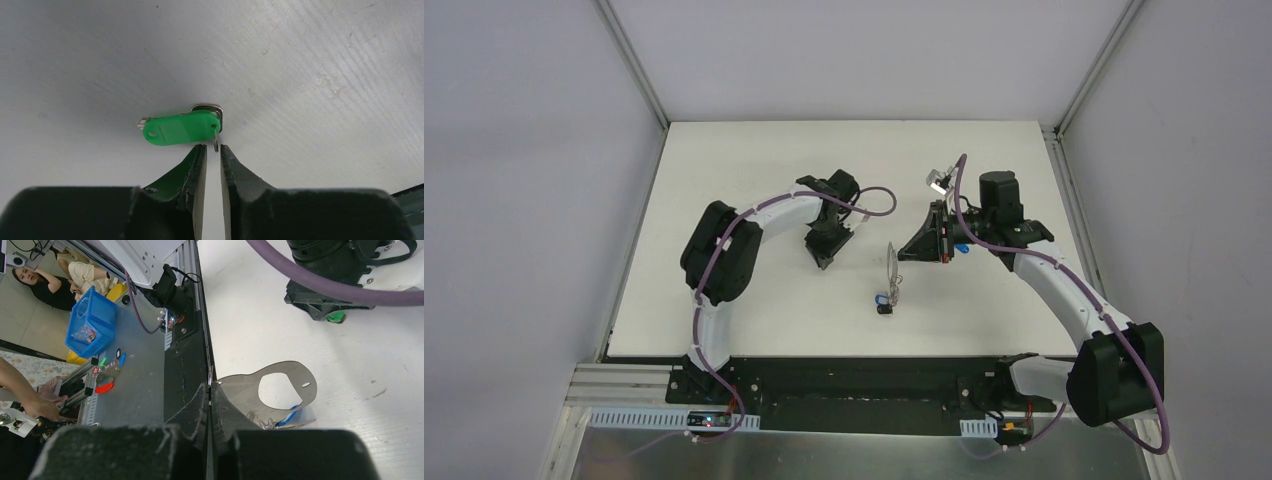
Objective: Put the keys on the keyring
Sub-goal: Pick up the key from the center of the board.
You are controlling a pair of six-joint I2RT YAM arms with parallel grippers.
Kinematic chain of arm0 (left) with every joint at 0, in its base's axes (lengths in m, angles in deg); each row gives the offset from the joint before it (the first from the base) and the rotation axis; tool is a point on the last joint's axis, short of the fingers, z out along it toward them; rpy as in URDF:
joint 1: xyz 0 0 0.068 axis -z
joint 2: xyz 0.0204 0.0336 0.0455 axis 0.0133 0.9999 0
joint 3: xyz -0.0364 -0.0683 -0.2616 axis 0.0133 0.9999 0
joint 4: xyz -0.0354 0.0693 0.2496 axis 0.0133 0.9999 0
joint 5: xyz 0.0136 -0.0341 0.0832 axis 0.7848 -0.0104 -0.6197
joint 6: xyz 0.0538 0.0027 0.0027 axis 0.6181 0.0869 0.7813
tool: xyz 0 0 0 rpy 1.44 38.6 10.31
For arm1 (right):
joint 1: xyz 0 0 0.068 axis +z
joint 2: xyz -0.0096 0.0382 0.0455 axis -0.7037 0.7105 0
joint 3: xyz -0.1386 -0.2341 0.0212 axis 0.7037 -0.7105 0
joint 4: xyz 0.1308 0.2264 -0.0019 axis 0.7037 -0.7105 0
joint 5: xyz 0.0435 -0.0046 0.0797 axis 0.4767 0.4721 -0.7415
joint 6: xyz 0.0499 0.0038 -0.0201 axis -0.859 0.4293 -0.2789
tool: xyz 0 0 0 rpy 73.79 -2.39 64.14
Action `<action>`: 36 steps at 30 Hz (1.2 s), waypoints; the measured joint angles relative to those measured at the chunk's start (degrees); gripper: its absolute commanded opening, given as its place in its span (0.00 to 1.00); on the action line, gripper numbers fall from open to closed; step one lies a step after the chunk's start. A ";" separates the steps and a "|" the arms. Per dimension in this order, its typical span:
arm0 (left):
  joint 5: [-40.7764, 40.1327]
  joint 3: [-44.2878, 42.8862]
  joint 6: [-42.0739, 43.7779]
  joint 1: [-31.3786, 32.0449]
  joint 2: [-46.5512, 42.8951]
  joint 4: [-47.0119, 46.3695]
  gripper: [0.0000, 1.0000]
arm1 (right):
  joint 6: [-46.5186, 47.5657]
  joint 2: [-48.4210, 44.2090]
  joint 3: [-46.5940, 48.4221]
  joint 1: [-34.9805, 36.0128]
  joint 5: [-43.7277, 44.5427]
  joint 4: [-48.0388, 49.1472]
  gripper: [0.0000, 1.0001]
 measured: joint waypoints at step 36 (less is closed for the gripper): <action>2.99 -1.38 -0.63 -1.05 -0.63 0.02 0.19 | 0.00 0.00 -0.70 -0.04 0.02 0.24 0.00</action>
